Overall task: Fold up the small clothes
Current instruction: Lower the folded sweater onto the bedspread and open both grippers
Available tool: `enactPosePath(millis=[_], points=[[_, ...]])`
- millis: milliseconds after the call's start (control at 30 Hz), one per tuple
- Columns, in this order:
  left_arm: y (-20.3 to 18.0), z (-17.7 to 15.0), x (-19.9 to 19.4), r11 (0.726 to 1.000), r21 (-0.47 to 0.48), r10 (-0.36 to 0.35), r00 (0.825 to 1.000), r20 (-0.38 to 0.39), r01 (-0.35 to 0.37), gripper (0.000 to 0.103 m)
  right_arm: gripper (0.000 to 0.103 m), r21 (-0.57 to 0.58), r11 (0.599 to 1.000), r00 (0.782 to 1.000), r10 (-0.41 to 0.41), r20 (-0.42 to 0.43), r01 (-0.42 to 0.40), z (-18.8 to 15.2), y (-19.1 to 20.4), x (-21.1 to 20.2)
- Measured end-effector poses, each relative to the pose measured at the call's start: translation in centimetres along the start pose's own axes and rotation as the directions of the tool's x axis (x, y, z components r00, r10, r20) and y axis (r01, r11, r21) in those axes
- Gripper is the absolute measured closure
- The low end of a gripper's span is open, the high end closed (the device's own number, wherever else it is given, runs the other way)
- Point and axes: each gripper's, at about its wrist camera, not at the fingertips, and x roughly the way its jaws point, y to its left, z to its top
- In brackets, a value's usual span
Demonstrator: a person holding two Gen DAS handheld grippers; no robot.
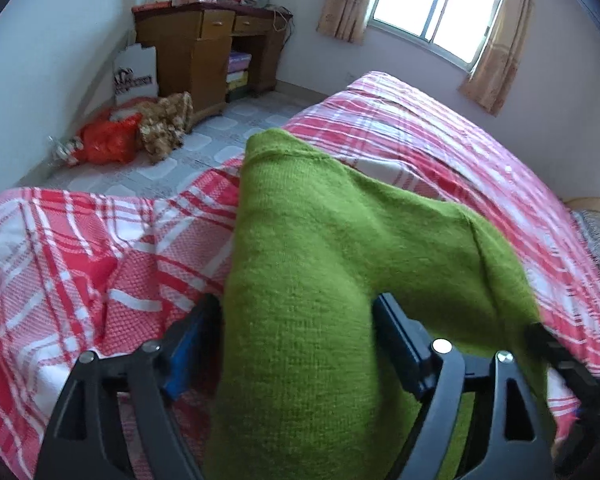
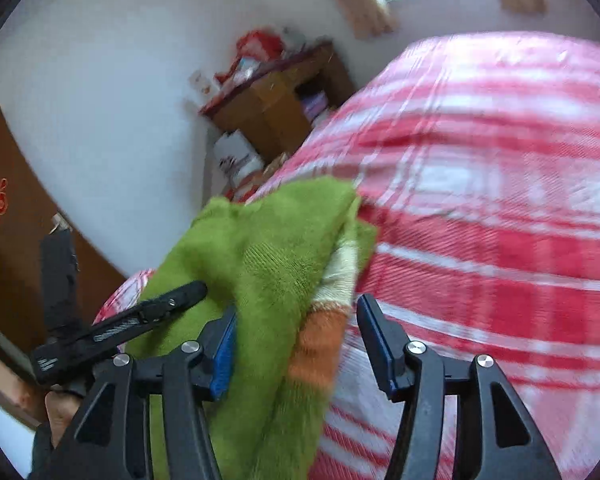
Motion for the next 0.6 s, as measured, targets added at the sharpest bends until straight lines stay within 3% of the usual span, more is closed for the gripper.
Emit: enactPosePath(millis=[67, 133, 200, 233, 333, 467, 600], points=[[-0.2, -0.1, -0.1, 1.000, 0.016, 0.023, 1.000, 0.011, -0.023, 0.019, 0.047, -0.027, 0.995, 0.992, -0.095, 0.088, 0.098, 0.2, 0.8, -2.8], [-0.4, -0.1, 0.0, 0.998, 0.030, 0.051, 0.998, 0.022, -0.052, 0.017, 0.047, -0.068, 0.991, 0.989, -0.103, 0.108, 0.111, 0.3, 2.0, -4.0], [-0.6, -0.1, -0.2, 0.996, 0.043, 0.076, 0.997, 0.034, -0.078, 0.014, 0.057, -0.159, 0.985, 0.996, -0.062, 0.060, 0.071, 0.1, 4.1, -3.7], [-0.6, -0.2, -0.2, 0.995, 0.047, 0.083, 0.996, 0.038, -0.085, 0.014, 0.069, -0.181, 0.982, 0.998, -0.043, 0.039, 0.049, 0.0, 4.9, -3.5], [-0.5, -0.3, -0.3, 0.994, 0.059, 0.092, 0.995, 0.050, -0.095, 0.014, 0.071, -0.228, 0.974, 1.000, -0.015, -0.001, 0.015, -1.4, 6.8, -2.6], [-0.5, -0.4, -0.2, 0.993, 0.061, 0.097, 0.994, 0.052, -0.100, 0.013, 0.071, -0.227, 0.970, 0.988, -0.110, -0.104, 0.084, -3.1, 5.8, 0.8], [-1.0, -0.5, -0.1, 0.990, 0.079, 0.115, 0.992, 0.058, -0.119, 0.013, 0.071, -0.238, 0.962, 0.986, -0.154, -0.071, 0.133, -3.3, 5.0, 2.1]])
